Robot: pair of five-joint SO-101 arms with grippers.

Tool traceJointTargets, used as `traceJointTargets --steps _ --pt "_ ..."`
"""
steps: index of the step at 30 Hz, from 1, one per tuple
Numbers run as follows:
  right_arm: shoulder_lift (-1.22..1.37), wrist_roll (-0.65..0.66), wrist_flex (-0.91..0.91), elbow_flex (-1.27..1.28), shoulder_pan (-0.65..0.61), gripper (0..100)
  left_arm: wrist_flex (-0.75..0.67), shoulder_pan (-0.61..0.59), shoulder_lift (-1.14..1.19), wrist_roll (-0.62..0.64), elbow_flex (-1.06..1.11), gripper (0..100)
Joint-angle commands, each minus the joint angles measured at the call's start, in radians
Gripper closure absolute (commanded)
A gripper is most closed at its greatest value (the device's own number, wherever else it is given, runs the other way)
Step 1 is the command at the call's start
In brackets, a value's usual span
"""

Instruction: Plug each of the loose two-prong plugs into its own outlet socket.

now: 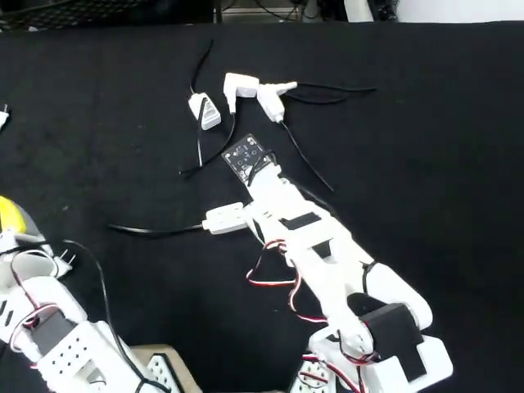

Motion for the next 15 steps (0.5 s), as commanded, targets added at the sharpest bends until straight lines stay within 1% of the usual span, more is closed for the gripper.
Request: traceJointTargets --steps 1,3,5,7,12,15 --pt "0.001 -0.002 -0.009 -0.054 0.017 84.7 -0.109 -0.004 -0.006 0.276 0.018 74" --pt "0.001 -0.002 -0.009 -0.054 0.017 84.7 -0.115 -0.007 -0.006 0.446 0.018 74" --pt "0.001 -0.002 -0.009 -0.054 0.017 84.7 -0.091 -0.005 -0.006 0.571 0.018 74" --pt "0.001 -0.002 -0.009 -0.054 0.017 84.7 -0.043 0.012 -0.006 0.637 0.018 74" --pt "0.001 -0.002 -0.009 -0.054 0.017 84.7 0.167 0.050 -0.006 0.798 0.010 74" --pt "0.001 -0.002 -0.009 -0.054 0.017 84.7 0.253 0.079 -0.006 0.858 -0.016 74"
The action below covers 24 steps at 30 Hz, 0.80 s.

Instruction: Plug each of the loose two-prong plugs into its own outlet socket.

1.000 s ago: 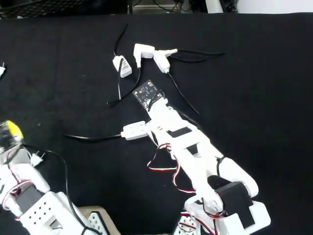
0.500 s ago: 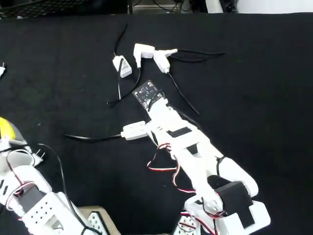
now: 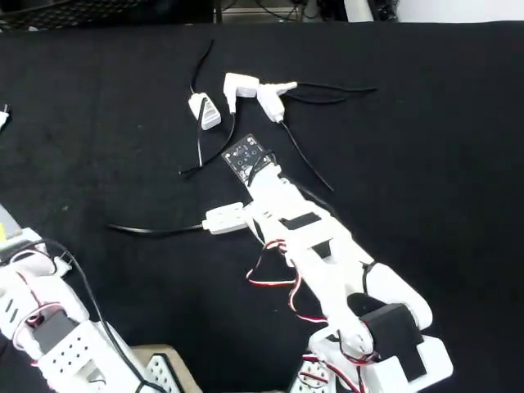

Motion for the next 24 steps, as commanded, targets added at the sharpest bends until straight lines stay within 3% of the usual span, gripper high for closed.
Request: traceJointTargets --steps 1,4,7,10,13,19,22,24 --pt "0.001 -0.002 -0.009 -0.054 0.017 84.7 0.129 0.045 -0.006 0.110 -0.033 74" --pt "0.001 -0.002 -0.009 -0.054 0.017 84.7 0.213 0.041 -0.006 0.152 -0.108 74" --pt "0.001 -0.002 -0.009 -0.054 0.017 84.7 0.348 0.041 -0.006 0.114 -0.166 74" --pt "0.001 -0.002 -0.009 -0.053 0.017 84.7 0.494 0.038 -0.006 0.032 -0.206 74" --pt "0.001 -0.002 -0.009 -0.053 0.017 84.7 0.476 -0.022 -0.011 -0.072 -0.222 73" --pt "0.001 -0.002 -0.009 -0.053 0.017 84.7 0.473 -0.048 -0.160 0.043 -0.217 72" --pt "0.001 -0.002 -0.009 -0.053 0.017 84.7 0.525 -0.019 -0.253 0.146 -0.166 72" --pt "0.001 -0.002 -0.009 -0.053 0.017 84.7 0.545 0.038 -0.278 0.138 -0.140 72"
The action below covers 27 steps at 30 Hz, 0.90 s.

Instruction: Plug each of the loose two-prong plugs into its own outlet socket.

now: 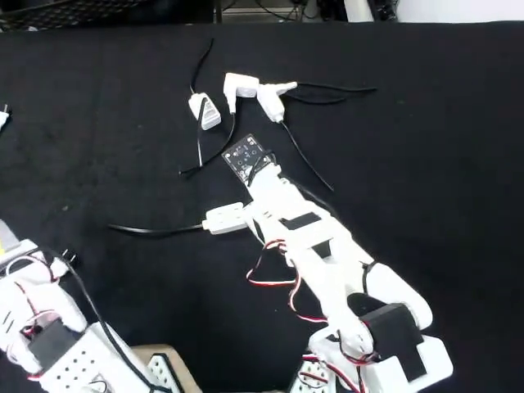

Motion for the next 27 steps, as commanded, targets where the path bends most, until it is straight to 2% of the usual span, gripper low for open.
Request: traceJointTargets --steps 1,4,7,13,15,18,21,27 --pt "0.001 -0.002 -0.009 -0.053 0.017 84.7 0.044 0.104 -0.064 0.035 0.035 72" --pt "0.001 -0.002 -0.008 -0.051 0.017 84.7 0.044 0.148 -0.046 0.029 0.035 72" --pt "0.001 -0.002 -0.008 -0.051 0.017 84.7 0.054 0.170 -0.035 -0.031 0.027 72" --pt "0.001 -0.002 -0.008 -0.051 0.017 84.7 0.055 0.171 -0.035 -0.040 0.005 72" --pt "0.001 -0.002 -0.008 -0.051 0.017 84.7 0.101 0.176 -0.032 -0.038 -0.042 72" --pt "0.001 -0.002 -0.005 -0.051 0.017 84.7 0.247 0.197 0.003 -0.041 -0.183 72" --pt "0.001 -0.002 -0.005 -0.051 0.017 84.7 0.315 0.208 0.098 -0.038 -0.328 72" --pt "0.001 -0.002 -0.005 -0.051 0.017 84.7 0.316 0.209 0.445 0.002 -0.512 72"
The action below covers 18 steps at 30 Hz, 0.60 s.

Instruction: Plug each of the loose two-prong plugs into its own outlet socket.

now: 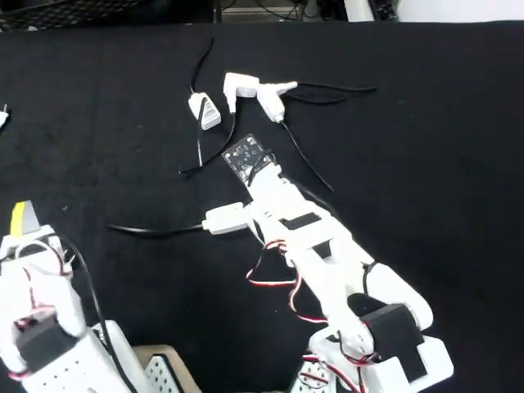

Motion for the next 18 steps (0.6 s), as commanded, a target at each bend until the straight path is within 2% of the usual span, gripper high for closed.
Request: traceJointTargets --steps 1,7,12,18 --pt "0.001 -0.002 -0.005 -0.051 0.017 84.7 0.005 0.013 0.290 0.041 -0.163 72" --pt "0.001 -0.002 -0.005 -0.051 0.017 84.7 0.005 0.008 0.669 0.110 -0.268 72" --pt "0.001 -0.002 -0.005 -0.053 0.017 84.7 -0.003 0.005 0.918 0.118 -0.363 72" --pt "0.001 -0.002 -0.005 -0.051 0.017 84.7 0.071 -0.008 1.178 0.118 -0.512 72"
